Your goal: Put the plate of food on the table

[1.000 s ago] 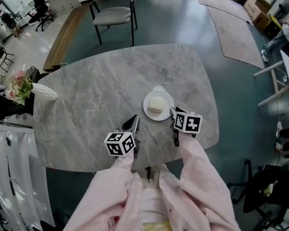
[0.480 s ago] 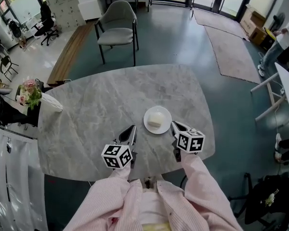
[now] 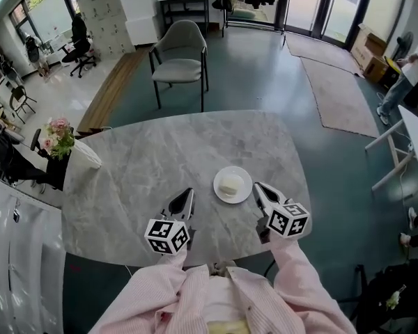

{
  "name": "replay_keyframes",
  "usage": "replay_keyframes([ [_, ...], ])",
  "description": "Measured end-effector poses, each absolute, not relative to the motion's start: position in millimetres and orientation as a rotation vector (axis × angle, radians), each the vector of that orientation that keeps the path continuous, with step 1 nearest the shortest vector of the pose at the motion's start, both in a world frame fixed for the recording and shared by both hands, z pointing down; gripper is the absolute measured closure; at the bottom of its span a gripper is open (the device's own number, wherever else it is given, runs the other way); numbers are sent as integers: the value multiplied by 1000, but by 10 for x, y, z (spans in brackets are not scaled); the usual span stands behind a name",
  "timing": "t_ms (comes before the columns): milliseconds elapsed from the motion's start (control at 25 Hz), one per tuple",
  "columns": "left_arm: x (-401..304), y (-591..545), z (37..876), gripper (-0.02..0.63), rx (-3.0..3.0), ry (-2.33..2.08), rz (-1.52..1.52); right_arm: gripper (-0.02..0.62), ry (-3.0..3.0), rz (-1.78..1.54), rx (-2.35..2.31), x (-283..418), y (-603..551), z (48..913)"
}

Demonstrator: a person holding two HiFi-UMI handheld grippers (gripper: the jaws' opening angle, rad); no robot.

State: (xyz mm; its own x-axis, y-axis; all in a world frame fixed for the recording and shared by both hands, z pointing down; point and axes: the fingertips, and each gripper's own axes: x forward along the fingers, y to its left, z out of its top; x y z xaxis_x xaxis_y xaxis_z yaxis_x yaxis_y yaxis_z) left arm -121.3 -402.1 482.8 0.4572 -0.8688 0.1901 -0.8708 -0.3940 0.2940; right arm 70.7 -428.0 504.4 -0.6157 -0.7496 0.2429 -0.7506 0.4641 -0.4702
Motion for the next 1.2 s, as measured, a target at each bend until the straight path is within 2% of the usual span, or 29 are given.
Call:
replay_keyframes([
  [560, -1442, -3923, 4368, 611, 2437, -1634, -83, 590, -2873, 663, 1428, 773, -4162, 4492],
  [1200, -1523, -3931, 4333, 611, 2430, -1699, -58, 591, -2875, 555, 1478, 891, -4183, 4423],
])
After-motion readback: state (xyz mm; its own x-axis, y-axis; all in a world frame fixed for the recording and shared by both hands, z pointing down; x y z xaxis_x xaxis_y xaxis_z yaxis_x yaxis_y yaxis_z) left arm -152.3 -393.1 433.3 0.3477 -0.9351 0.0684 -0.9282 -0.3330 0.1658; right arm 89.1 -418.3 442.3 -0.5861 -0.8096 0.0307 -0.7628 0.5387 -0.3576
